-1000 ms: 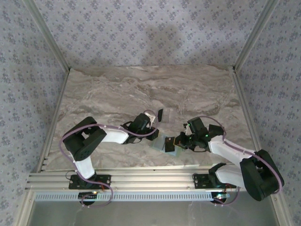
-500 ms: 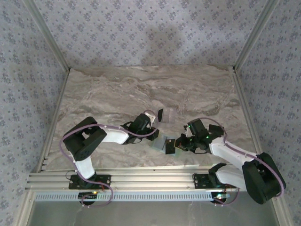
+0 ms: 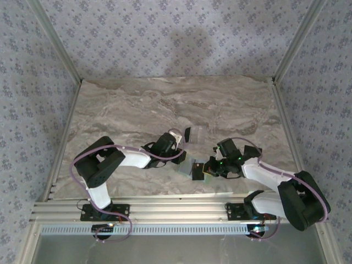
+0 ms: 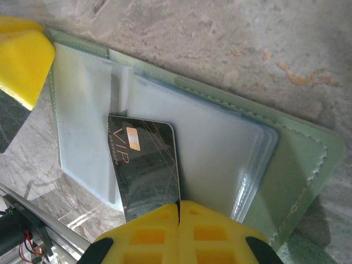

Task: Put the credit cards into the card holder
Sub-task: Insert the credit card into the card slot.

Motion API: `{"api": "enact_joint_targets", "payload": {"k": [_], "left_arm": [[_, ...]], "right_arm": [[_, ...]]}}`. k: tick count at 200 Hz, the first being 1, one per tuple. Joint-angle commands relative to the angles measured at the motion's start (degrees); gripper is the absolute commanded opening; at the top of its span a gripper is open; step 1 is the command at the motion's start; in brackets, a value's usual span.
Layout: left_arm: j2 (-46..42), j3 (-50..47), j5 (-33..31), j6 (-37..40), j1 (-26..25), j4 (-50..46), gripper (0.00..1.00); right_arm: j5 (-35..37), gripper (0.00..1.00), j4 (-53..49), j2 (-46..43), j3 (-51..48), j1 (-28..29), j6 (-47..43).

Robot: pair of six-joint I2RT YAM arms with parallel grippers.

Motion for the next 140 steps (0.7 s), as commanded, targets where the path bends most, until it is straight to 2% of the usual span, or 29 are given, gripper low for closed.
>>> {"api": "enact_joint_targets", "payload": {"k": [1,77,140], "left_arm": [[4.92,-2.28,2.45,-1.05,-2.35,-3.33,0.22],[4.64,-3.61,2.03,-2.01,-3.39,-2.67,0.22],[4.64,-4.31,0.36,-3.08,-5.78,-3.20,0.22]], "right_arm": [[1.64,0.00,0.91,0.56,1.95,0.10,1.26],[6.54,0.00,4.94,0.69,1.71,1.41,4.54],[10.66,0.00,9.24,0.80,0.26,5.68,7.49]]}}
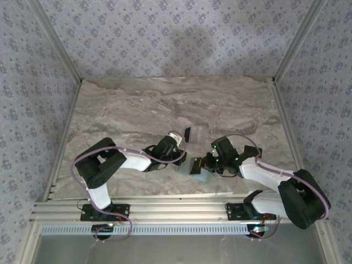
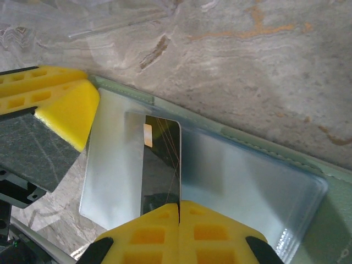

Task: Put the credit cards into the card holder
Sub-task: Insert the credit card into the card slot.

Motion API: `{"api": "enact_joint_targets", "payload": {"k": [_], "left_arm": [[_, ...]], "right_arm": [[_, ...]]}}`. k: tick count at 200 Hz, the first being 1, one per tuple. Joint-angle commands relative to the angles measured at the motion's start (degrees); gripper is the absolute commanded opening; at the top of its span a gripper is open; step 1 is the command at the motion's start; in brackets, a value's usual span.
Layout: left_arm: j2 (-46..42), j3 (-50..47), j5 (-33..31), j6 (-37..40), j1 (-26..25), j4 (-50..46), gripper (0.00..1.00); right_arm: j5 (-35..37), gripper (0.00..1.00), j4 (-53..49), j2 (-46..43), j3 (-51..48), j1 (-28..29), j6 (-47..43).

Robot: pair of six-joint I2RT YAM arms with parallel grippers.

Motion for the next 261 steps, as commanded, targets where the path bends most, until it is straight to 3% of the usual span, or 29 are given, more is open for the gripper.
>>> {"api": "enact_joint_targets", "payload": {"k": [1,47,91,175,218,261], "left_arm": [[4.64,-2.45,5.16,-2.26,-3.60,-7.04,0.22],[4.12,-3.60,3.70,-3.92,-4.44,-7.05,0.21],[-0.69,-6.76,-3.79,-6.43,-4.16,-9.11,0.21],[-4.27,-10.44,-1.14,-6.82,-4.50,-3.71,0.28],[-6.94,-11.17,-1.93,-6.02,-4.85,-4.66,0.30],[-3.61,-10.26,-0.70,-4.23,-6.98,-5.32,0.29]], "right_arm": [[2.98,0.00,3.17,0.59,-0.73,1.27,1.99],[3.15,0.00,5.56,2.19,-0.89,3.30,2.26],[5.18,0.00,0.39,0.28,-0.92,2.99,0.70],[2.29,0.00,-4.09,0.41,0.05,3.04,-4.06],[3.82,0.00,-2.64,0.43,-0.93,2.71,-2.03],[4.78,0.00,-1.16,-0.17,-1.33,3.03,0.40]]}}
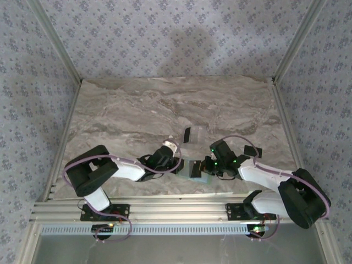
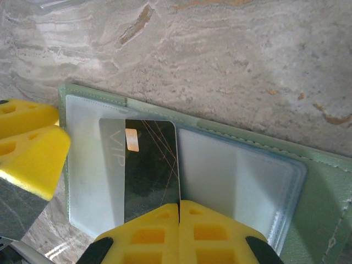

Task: Put the credit cards into the card holder
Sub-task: Insert the credit card into the card slot.

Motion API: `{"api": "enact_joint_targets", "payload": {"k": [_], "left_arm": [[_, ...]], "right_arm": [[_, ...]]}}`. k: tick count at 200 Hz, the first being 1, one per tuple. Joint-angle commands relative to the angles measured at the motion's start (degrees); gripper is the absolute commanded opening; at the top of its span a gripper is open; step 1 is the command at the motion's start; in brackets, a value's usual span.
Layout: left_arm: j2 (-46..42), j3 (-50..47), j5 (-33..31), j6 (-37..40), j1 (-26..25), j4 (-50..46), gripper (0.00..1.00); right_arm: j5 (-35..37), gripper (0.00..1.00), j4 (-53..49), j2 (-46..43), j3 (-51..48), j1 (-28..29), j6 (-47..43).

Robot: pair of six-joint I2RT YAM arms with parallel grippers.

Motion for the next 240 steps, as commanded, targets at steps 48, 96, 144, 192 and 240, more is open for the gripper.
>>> {"api": "enact_joint_targets", "payload": {"k": [48,96,144,192,240], "left_arm": [[2.69,-1.91,1.04,-0.26,-4.23,-10.15,0.27],[3.40,-1.65,-0.54,-0.63,-6.24,-11.06,0.26],[4.24,-0.90,-1.10,-0.72,-7.13,-11.07,0.26],[4.73,-0.55,-1.09,-0.81,-7.40,-10.89,0.26],[4.56,-0.31,-1.71,-1.20,-8.44,-11.16,0.26]], "right_arm": [[3.59,0.00,-0.24,-1.00,-0.48,1.22,3.74],[5.41,0.00,-0.41,-1.42,-0.37,3.12,5.37],[7.02,0.00,0.72,-1.20,0.26,6.06,6.24],[7.38,0.00,3.69,2.33,2.05,7.96,6.24],[7.43,0.00,9.51,8.63,5.08,9.78,5.88]]}}
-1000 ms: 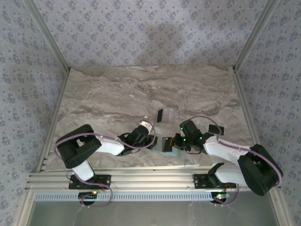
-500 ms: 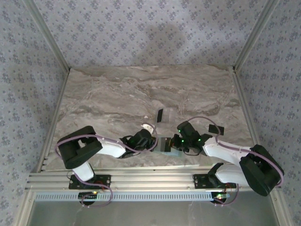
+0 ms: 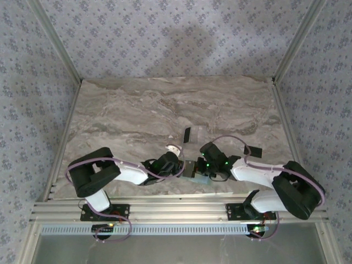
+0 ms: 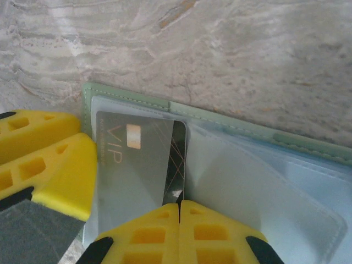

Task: Put the credit cards into the card holder
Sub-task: Insert the credit card into the card slot.

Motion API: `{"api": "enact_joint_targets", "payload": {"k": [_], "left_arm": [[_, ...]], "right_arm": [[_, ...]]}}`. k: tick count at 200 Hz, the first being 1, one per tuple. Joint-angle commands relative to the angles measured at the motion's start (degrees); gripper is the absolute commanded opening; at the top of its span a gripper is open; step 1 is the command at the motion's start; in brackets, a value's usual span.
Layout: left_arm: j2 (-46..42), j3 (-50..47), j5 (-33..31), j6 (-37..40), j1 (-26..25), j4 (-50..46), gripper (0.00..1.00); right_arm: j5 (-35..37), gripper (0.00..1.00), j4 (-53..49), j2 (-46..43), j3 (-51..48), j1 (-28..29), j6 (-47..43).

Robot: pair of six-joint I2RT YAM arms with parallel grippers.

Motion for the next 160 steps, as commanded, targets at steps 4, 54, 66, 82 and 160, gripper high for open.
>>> {"api": "enact_joint_targets", "payload": {"k": [4,54,66,82,160], "left_arm": [[3.57,-1.17,7.80,-1.07,-3.02,-10.26,0.26],[2.20,-2.78,6.46,-3.56,-3.02,-10.39,0.26],[2.17,-3.01,5.42,-4.48,-3.02,-10.94,0.26],[1.89,-3.35,4.23,-5.71,-2.86,-11.67,0.26],[0.86,-6.30,2.86,-7.38,-2.32,-8.75,0.27]], "right_arm": [[0.42,0.00,5.72,3.47,2.56,1.17,0.19],[-3.02,0.00,8.44,6.39,5.59,2.70,-3.64],[-3.70,0.00,5.97,7.13,7.28,2.95,-5.44],[-2.64,0.13,0.65,7.35,9.44,3.07,-7.48],[6.09,0.38,-20.15,-0.57,14.59,2.88,-15.18]]}}
